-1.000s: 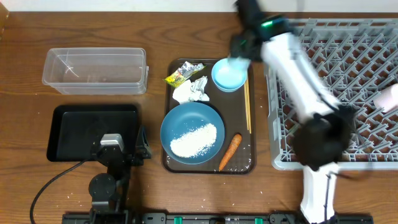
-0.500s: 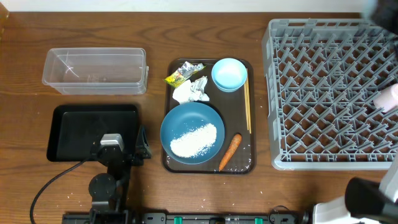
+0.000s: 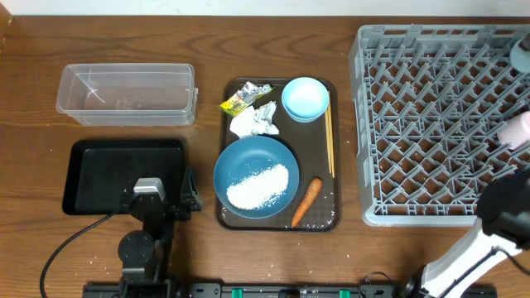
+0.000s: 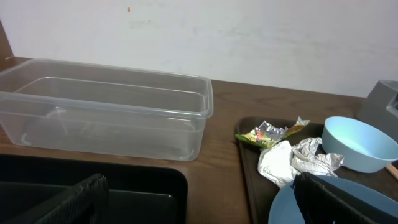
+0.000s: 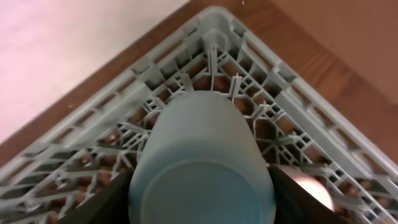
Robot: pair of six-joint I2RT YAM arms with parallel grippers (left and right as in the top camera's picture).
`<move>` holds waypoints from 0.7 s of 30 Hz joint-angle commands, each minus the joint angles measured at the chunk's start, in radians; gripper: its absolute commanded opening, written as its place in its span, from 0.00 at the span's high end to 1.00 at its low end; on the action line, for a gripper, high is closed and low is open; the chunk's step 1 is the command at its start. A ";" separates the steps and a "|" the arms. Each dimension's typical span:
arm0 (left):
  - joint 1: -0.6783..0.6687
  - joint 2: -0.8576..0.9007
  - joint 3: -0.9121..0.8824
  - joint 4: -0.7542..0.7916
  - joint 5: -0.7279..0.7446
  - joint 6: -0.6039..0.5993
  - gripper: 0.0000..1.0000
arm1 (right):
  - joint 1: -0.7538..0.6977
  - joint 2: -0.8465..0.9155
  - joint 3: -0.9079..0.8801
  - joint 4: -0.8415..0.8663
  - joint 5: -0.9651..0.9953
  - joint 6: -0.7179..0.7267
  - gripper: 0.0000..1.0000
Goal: Sort waste into correct bins and load items into the dishwasher rack
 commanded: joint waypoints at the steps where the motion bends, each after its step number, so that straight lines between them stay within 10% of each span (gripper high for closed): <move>1: 0.005 -0.005 -0.027 -0.016 0.014 0.013 0.03 | -0.006 0.057 -0.001 0.012 0.006 -0.026 0.55; 21: 0.005 -0.005 -0.027 -0.016 0.014 0.013 0.03 | -0.039 0.124 -0.001 0.028 0.103 -0.042 0.34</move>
